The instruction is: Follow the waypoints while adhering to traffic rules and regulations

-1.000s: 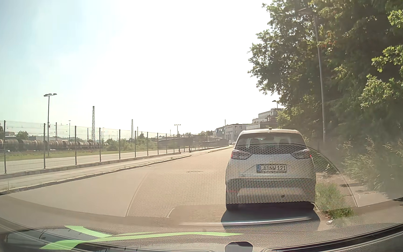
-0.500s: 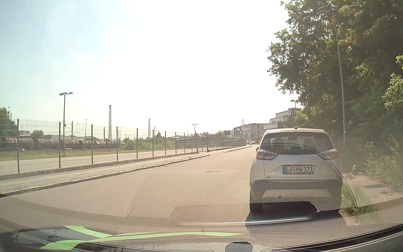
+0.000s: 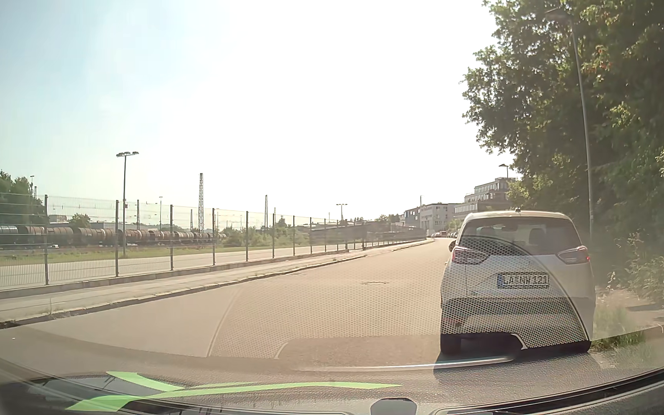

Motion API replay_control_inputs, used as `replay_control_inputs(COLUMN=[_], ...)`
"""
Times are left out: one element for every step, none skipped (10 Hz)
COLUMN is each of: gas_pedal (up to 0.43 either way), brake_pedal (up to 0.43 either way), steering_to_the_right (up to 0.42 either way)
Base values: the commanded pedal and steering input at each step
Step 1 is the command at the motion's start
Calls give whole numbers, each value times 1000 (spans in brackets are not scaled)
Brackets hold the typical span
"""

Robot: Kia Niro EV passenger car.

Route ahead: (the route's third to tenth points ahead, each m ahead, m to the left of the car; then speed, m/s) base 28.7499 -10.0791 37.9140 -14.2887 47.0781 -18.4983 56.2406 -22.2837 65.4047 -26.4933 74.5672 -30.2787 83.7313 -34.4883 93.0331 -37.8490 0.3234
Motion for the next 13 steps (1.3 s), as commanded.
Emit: replay_control_inputs(gas_pedal=[0,0,0,0,0,0,0,0,0,8,8,8,8], brake_pedal=[0,0,0,0,0,0,0,0,0,0,0,0,0], steering_to_the_right=[-959,-949,-933,-919,-896,-883,-868,-849,-836,-826,-817,-805,-778])
